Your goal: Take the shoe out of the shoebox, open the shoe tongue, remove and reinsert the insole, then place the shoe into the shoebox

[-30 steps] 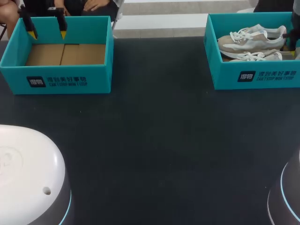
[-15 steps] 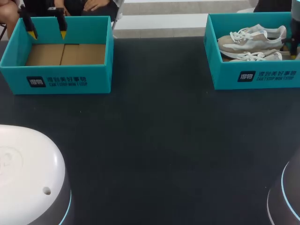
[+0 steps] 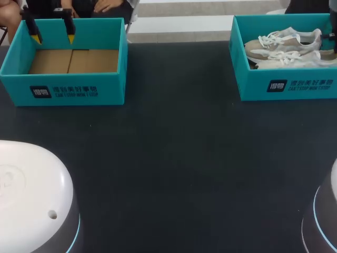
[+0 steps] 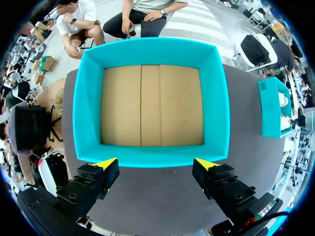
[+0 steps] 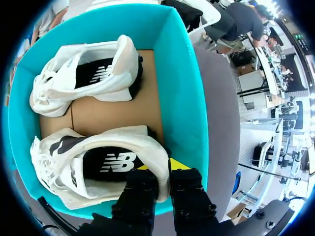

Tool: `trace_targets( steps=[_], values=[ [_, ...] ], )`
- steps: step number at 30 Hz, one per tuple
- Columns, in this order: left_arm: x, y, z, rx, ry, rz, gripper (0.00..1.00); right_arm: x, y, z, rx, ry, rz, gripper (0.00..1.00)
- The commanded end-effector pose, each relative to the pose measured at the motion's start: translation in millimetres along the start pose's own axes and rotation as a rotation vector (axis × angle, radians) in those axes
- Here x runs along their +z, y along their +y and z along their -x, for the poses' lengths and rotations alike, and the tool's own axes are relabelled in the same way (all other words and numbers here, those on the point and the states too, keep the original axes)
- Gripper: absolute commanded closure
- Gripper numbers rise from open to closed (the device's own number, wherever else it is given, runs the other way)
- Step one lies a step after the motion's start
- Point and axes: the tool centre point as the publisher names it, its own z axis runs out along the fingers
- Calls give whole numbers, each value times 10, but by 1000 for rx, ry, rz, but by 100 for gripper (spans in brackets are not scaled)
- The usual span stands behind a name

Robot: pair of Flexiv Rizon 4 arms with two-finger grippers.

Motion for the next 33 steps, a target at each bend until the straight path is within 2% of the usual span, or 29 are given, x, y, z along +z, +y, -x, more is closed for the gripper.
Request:
trace_targets(
  steps=[1,11,15,19,27,31,33],
  values=[
    [-2,0,0,0,-1,1,0,-503,-74,129,28,-1,-21,100],
    [-2,0,0,0,-1,1,0,-1235,-191,199,72,-28,-16,100],
    [-2,0,0,0,-1,1,0,-1515,-301,152,68,-19,-14,100],
    [-2,0,0,0,-1,1,0,-1679,-403,90,79,-39,-12,100],
    [-2,0,0,0,-1,1,0,-1932,-805,-206,107,-56,27,100],
    [-2,0,0,0,-1,1,0,-2035,-1063,-476,92,-64,30,100],
    [-2,0,0,0,-1,1,0,-2049,-1098,-519,92,-61,31,100]
  ],
)
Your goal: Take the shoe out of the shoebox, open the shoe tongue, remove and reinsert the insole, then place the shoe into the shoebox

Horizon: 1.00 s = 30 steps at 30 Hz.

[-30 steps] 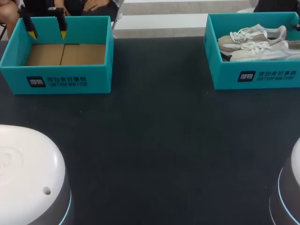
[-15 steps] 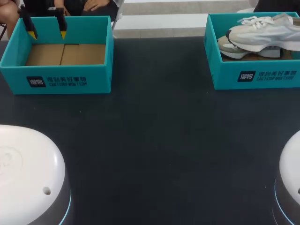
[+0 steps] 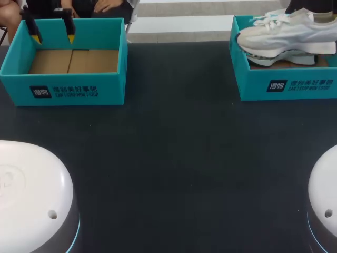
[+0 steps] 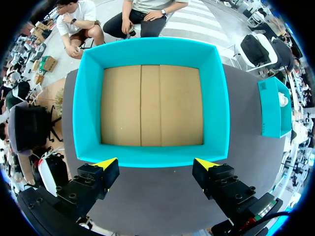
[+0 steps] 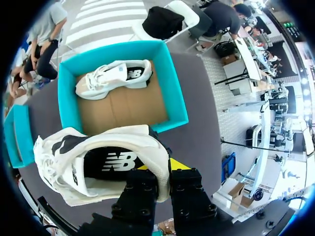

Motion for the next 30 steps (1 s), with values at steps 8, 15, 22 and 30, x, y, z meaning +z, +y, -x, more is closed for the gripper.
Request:
trace_targets(
  steps=[8,15,22,30],
  values=[
    [-1,0,2,0,-1,1,0,-65,-246,-69,4,-9,68,100],
    [-1,0,2,0,-1,1,0,-65,-246,-69,4,-9,68,100],
    [-1,0,2,0,-1,1,0,-223,-862,-526,-28,-23,95,100],
    [-1,0,2,0,-1,1,0,-459,-1849,-1191,-107,-6,140,100]
  ],
)
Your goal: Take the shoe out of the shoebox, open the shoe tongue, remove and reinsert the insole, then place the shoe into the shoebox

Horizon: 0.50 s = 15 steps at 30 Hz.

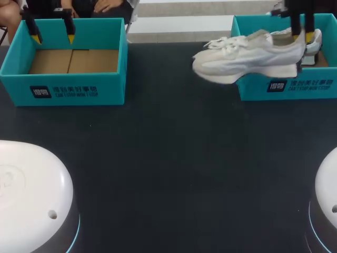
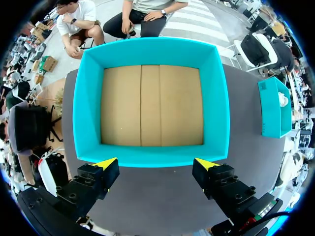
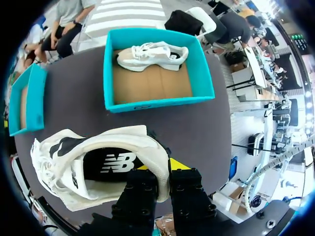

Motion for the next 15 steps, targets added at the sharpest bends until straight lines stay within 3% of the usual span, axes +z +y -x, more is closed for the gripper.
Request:
trace_targets(
  steps=[1,5,9,13,15],
  values=[
    [-1,0,-1,0,-1,1,0,-149,-658,-328,-21,-66,88,100],
    [-1,0,-1,0,-1,1,0,-308,-995,-599,-54,-124,114,100],
    [-1,0,-1,0,-1,1,0,-450,-1258,-896,-80,-141,90,100],
    [-1,0,-1,0,-1,1,0,-540,-1407,-1157,-111,-105,56,100],
    [-1,0,-1,0,-1,1,0,-540,-1407,-1157,-111,-105,56,100]
  ],
)
